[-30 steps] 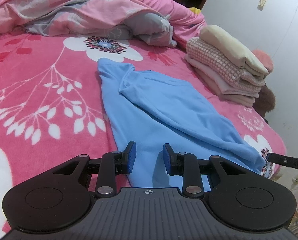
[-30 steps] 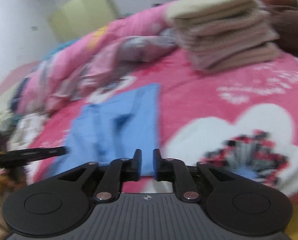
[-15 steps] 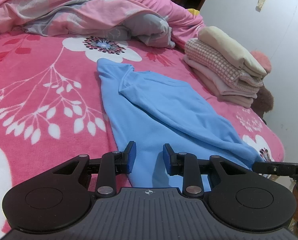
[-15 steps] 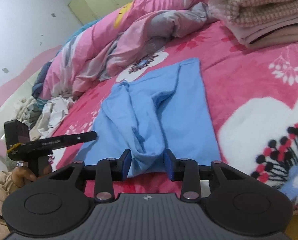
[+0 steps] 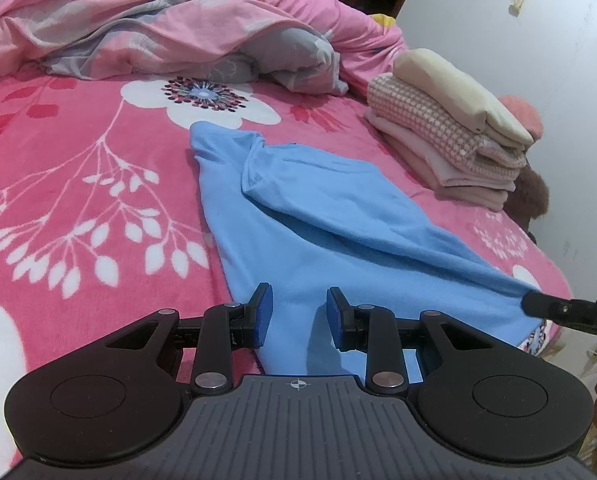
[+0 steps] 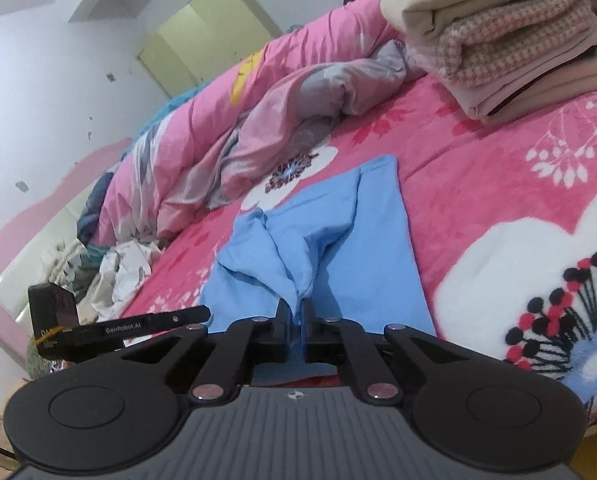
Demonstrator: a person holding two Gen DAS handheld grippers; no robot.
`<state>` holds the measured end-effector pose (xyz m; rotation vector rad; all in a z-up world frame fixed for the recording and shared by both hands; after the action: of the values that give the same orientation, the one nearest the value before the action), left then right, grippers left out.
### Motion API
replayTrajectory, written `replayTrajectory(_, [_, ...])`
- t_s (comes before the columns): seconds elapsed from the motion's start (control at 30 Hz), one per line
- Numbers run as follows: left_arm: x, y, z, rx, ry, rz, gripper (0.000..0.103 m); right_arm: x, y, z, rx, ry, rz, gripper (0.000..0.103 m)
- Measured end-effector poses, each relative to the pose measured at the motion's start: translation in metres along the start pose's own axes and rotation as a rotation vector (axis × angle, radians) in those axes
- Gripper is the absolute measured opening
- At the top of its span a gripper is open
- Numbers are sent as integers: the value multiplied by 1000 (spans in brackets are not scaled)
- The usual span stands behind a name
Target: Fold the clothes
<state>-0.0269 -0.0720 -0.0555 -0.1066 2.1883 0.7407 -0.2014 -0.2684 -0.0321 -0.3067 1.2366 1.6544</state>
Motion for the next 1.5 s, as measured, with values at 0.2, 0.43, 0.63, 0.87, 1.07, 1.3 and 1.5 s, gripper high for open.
replayTrajectory(0.2, [-1, -1, -4, 1, -17, 8, 29, -8, 7, -8, 13, -22, -39, 3])
replayTrajectory(0.43, [-2, -3, -8, 2, -33, 17, 29, -9, 10, -27, 55, -45, -58, 3])
replayTrajectory(0.63, [-1, -4, -8, -3, -37, 24, 30, -7, 8, -39, 83, -59, -60, 3])
replayTrajectory(0.87, [2, 0, -7, -14, -37, 30, 32, 9, -12, -60, 125, -86, -14, 3])
replayTrajectory(1.07, [8, 21, -9, 0, -34, 32, 33, 14, -17, -67, 99, -135, -2, 3])
replayTrajectory(1.3, [30, 41, -36, 74, -134, 90, 33, 13, -19, -72, 77, -191, 20, 4])
replayTrajectory(1.5, [58, 38, -73, 38, -414, 172, 33, 10, -20, -73, 66, -228, 46, 4])
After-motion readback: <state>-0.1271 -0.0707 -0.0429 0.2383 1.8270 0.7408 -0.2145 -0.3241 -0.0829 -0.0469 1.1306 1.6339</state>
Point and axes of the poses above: each gripper's, at about its wrist camera, not at the fingertips, and y roughly against the way its jaws point, z to its left, x to its underside, the point moved 8 cm from there along -y, roughly the way its jaws point, and after that the axes turned 15 degrees about x, right-handed, at the moved point
